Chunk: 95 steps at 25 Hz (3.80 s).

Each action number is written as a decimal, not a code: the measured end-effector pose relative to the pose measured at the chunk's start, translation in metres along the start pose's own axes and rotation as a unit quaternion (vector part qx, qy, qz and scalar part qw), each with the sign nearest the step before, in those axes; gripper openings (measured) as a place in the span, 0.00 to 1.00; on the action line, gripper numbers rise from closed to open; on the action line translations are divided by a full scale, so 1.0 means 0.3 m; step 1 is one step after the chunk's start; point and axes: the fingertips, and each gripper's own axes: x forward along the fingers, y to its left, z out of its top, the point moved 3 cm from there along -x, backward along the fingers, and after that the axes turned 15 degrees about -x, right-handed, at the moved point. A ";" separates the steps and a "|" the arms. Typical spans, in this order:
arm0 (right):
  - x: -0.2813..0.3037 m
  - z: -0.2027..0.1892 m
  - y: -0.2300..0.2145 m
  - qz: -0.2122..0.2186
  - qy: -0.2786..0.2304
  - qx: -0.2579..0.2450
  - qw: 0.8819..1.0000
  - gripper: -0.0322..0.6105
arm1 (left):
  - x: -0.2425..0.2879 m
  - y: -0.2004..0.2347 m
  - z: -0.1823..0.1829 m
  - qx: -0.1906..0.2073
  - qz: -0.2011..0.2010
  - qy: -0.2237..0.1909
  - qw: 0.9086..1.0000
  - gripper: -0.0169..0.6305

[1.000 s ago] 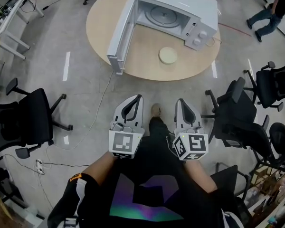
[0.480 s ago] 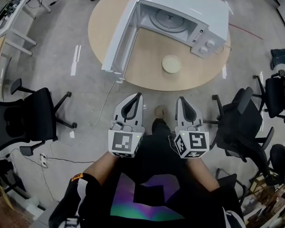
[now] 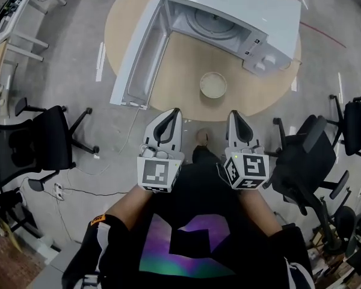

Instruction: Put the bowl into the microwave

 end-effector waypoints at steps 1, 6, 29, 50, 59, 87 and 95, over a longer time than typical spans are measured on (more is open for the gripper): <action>0.023 -0.005 -0.018 0.003 0.003 0.001 1.000 0.07 | 0.019 0.001 0.001 0.003 0.006 0.002 1.000 0.09; 0.142 -0.049 -0.121 0.012 0.034 0.006 0.999 0.07 | 0.127 -0.006 -0.001 0.012 0.024 0.007 1.000 0.09; 0.458 -0.277 -0.188 0.065 0.173 0.141 0.973 0.15 | 0.318 0.061 0.037 0.025 0.023 0.030 0.999 0.09; 0.540 -0.412 -0.177 0.063 0.213 0.312 0.924 0.15 | 0.391 0.120 -0.021 0.018 0.000 0.065 0.998 0.09; 0.540 -0.426 -0.181 0.059 0.196 0.369 0.906 0.12 | 0.382 0.135 -0.017 0.018 0.000 0.066 0.998 0.09; 0.693 -0.078 -0.235 0.034 0.087 0.395 0.914 0.12 | 0.391 0.183 0.043 0.018 -0.006 0.052 0.998 0.09; 0.804 -0.008 -0.276 0.001 0.063 0.410 0.910 0.11 | 0.420 0.197 0.061 0.007 -0.015 0.054 0.998 0.09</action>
